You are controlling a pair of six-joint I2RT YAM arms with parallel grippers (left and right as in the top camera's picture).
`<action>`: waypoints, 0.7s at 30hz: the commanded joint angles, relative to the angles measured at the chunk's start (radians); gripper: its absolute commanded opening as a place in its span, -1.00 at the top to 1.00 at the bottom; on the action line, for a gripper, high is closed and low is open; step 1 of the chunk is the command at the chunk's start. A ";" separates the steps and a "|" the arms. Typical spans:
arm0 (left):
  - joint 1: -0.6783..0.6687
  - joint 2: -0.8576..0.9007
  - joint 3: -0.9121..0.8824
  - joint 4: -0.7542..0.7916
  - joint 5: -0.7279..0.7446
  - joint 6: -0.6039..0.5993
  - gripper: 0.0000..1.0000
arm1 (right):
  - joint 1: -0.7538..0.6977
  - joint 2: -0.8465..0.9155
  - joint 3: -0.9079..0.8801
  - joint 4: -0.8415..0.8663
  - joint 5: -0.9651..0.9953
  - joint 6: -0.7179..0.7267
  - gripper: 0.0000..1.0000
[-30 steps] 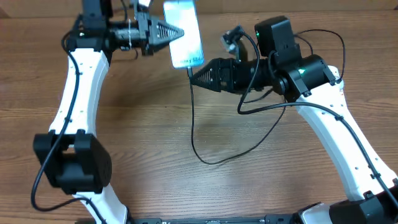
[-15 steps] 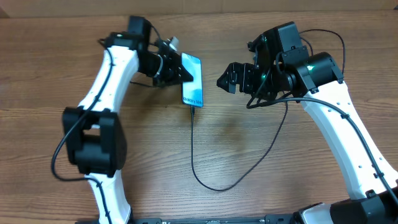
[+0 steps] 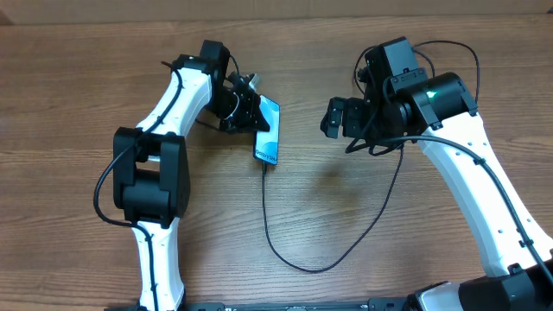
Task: Plug charger to phone and switch on socket
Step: 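Lower the phone flat onto the table with the left gripper and release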
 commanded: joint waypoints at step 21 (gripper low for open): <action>-0.001 0.080 0.014 0.013 -0.164 -0.042 0.29 | -0.006 -0.031 0.015 -0.029 0.028 -0.003 -1.00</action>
